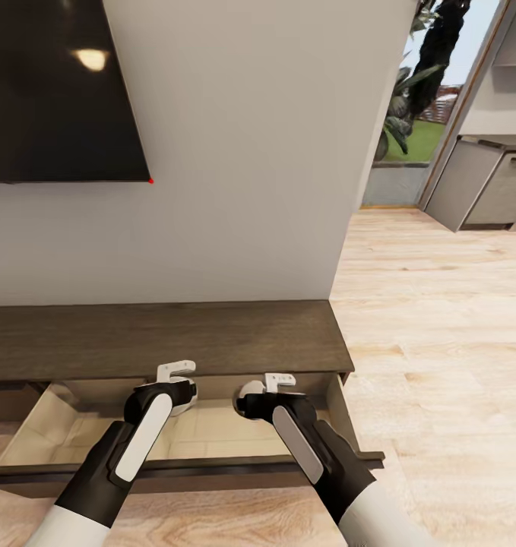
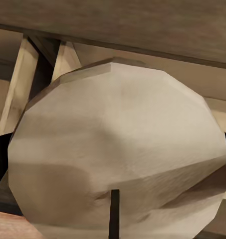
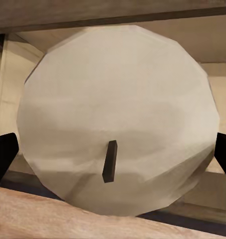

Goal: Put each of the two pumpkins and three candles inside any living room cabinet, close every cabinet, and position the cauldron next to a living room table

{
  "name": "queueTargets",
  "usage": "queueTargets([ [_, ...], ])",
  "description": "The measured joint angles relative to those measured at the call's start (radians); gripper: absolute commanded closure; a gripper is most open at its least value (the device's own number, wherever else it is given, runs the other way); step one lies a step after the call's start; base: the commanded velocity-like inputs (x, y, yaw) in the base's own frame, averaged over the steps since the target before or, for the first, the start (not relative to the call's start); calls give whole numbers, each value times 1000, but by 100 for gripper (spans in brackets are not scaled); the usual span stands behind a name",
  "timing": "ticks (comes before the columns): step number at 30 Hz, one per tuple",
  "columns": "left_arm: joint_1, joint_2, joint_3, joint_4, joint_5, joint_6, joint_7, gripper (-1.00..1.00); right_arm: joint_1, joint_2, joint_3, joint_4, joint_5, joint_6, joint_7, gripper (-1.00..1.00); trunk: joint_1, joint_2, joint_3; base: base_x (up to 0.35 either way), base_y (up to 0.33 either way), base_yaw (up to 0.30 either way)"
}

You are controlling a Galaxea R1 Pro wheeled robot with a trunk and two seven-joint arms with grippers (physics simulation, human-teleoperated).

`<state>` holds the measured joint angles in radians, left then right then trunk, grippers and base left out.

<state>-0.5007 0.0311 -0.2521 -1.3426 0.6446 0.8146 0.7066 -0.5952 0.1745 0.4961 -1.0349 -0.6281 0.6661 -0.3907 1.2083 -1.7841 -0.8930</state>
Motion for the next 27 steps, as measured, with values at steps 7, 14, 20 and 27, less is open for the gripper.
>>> queueTargets([
  [7,0,-1,-7,1,14,4,-11,100,-40,0,1,65,0,-68,0,100,0,0,0,0,0,0],
  [14,0,-4,-8,1,19,11,-11,100,-51,0,3,81,0,-83,2,100,27,-49,-22,0,0,0],
  [20,0,-33,-13,39,14,10,-9,100,-51,0,4,83,-1,-87,2,100,50,-91,-41,0,0,0],
  [27,-2,-62,-18,68,-1,-2,-9,100,-64,0,4,111,1,-84,0,100,77,-140,-63,0,0,0],
])
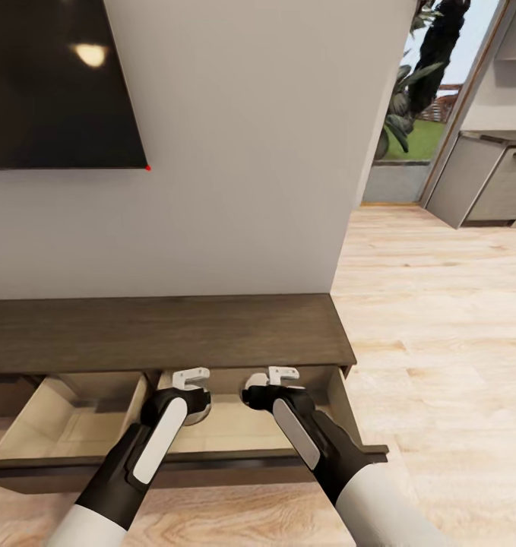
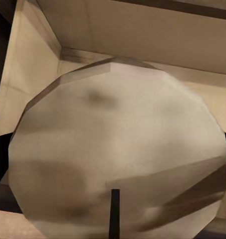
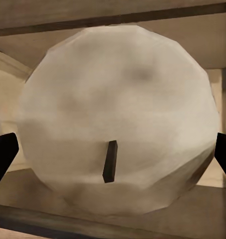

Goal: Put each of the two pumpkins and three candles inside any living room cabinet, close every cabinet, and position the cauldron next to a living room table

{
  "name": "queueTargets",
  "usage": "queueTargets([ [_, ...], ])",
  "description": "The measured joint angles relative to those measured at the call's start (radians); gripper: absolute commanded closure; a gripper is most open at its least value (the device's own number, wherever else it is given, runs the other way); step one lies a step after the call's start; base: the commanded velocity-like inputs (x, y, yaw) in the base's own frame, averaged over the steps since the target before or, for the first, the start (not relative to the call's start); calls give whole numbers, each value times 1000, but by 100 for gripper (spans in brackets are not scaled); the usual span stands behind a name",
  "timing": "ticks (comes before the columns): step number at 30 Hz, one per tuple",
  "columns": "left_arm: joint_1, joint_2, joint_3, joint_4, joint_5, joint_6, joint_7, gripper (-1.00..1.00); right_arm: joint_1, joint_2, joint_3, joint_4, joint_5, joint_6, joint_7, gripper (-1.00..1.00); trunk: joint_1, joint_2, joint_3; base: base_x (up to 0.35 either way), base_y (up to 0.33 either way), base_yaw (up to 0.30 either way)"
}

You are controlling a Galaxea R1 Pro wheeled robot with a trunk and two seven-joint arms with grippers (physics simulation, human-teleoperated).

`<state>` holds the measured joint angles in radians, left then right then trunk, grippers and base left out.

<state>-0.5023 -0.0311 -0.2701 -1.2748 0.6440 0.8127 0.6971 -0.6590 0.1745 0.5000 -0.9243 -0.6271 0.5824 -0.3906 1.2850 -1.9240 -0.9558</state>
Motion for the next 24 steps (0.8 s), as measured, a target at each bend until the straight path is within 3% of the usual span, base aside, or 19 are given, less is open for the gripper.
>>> queueTargets([
  [5,0,-1,0,1,-3,-3,0,100,-33,0,8,60,-1,-4,0,100,19,-35,-16,0,0,0],
  [12,0,1,1,7,-5,-55,0,100,-37,0,13,71,0,-14,1,100,46,-84,-38,0,0,0],
  [24,0,6,6,7,-4,-60,0,100,-38,0,42,72,-2,-40,0,100,92,-168,-75,0,0,0],
])
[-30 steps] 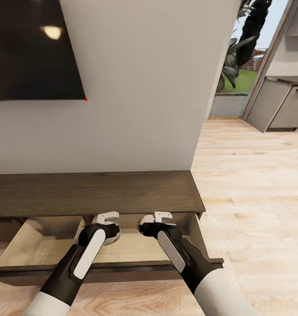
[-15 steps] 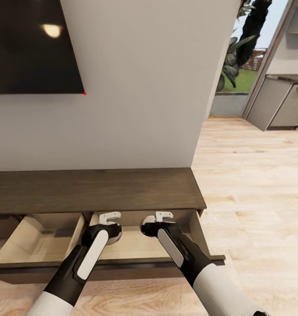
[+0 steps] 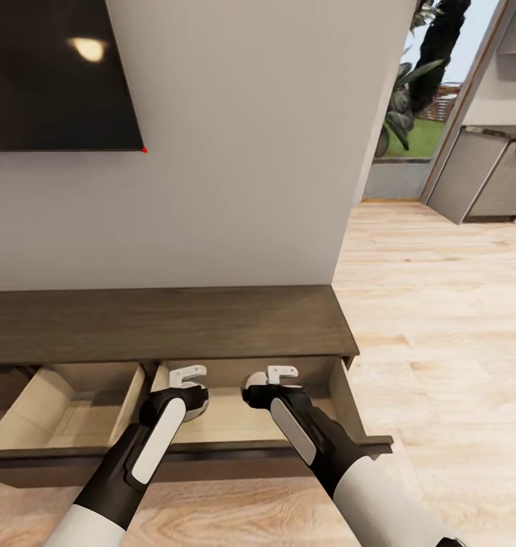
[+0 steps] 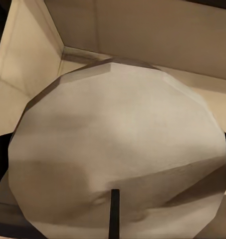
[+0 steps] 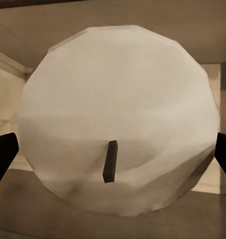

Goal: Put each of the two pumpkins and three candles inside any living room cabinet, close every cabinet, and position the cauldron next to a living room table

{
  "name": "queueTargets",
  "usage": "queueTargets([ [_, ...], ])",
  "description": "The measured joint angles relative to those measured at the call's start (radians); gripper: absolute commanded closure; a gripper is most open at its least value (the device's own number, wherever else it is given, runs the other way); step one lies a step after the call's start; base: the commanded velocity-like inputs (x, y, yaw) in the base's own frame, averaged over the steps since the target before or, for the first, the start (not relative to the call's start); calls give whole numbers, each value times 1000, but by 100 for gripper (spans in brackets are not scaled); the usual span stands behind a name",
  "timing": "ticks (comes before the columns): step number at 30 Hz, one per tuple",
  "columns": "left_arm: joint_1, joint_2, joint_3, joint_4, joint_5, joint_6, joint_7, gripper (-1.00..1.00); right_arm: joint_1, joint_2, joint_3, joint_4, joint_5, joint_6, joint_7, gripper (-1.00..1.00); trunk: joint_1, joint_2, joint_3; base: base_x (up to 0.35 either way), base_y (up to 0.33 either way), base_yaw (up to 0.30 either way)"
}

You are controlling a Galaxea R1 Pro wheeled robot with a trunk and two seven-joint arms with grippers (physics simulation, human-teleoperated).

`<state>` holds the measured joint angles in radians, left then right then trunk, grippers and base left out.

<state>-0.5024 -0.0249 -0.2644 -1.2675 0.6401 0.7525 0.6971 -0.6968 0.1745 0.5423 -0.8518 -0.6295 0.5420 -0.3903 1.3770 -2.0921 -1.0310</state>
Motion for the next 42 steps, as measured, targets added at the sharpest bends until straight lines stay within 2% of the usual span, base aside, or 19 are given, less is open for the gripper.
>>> queueTargets([
  [23,0,2,2,-7,0,0,2,100,0,0,1,0,0,0,1,100,88,-161,-72,0,0,0],
  [29,0,2,3,-8,-1,-32,8,100,0,0,8,-1,-4,0,1,100,111,-203,-91,0,0,0],
  [42,0,2,5,-7,-1,-38,11,100,0,0,14,-2,-5,0,1,100,111,-203,-91,58,9,0],
])
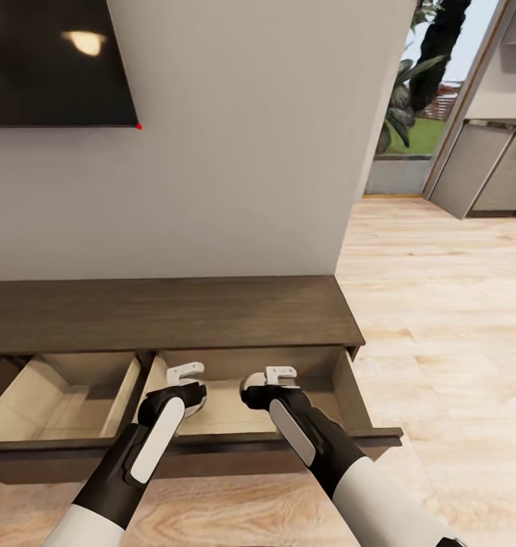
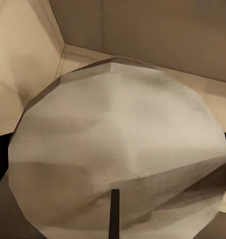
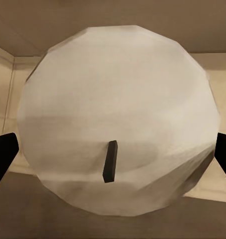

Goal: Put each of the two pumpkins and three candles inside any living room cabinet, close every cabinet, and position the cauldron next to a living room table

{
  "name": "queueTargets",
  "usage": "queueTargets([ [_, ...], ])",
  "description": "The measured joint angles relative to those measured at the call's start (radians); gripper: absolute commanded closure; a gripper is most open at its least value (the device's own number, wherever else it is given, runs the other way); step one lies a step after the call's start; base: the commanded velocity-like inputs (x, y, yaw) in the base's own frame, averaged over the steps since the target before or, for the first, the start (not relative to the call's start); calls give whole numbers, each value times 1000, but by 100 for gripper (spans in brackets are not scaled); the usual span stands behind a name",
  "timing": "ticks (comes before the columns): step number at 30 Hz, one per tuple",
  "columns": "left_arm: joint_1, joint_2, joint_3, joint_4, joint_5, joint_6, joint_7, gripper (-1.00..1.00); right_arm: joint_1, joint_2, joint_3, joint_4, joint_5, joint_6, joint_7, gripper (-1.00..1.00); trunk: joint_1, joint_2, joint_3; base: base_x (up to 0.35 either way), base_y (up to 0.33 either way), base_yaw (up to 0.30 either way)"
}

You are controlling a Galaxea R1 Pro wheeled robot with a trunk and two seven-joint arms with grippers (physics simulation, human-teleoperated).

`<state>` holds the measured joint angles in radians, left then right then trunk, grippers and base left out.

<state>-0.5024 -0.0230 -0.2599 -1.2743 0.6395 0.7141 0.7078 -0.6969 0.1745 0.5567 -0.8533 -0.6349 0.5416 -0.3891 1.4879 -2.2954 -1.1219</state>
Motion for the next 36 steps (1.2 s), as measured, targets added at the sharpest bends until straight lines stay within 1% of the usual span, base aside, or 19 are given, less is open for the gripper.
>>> queueTargets([
  [10,0,0,-1,-1,0,0,0,100,0,0,1,1,-1,0,0,100,0,0,0,98,3,0],
  [14,0,1,-1,0,1,8,-2,100,0,0,1,1,-3,20,-3,100,0,0,0,17,0,0],
  [16,0,0,-2,2,5,15,-4,100,-2,0,0,3,-18,39,-5,100,0,0,0,3,0,0],
  [19,-1,0,-1,5,11,23,-4,100,-8,0,0,13,-59,70,-10,100,0,0,0,1,0,0],
  [21,-1,0,-1,6,13,39,-4,100,-19,0,0,37,-70,79,-12,100,0,0,0,0,0,0],
  [25,-7,-2,-1,8,14,88,-2,100,-43,0,0,89,-80,83,-13,100,0,0,0,0,0,0],
  [27,-13,-2,-1,23,15,100,0,100,-46,0,0,95,-82,83,-13,100,0,0,0,0,0,0],
  [31,-34,-1,0,75,12,105,2,100,-48,0,0,99,-83,83,-12,100,0,0,0,0,0,0],
  [36,-39,1,0,89,13,105,3,100,-48,0,0,100,-83,83,-12,100,0,0,0,0,0,0],
])
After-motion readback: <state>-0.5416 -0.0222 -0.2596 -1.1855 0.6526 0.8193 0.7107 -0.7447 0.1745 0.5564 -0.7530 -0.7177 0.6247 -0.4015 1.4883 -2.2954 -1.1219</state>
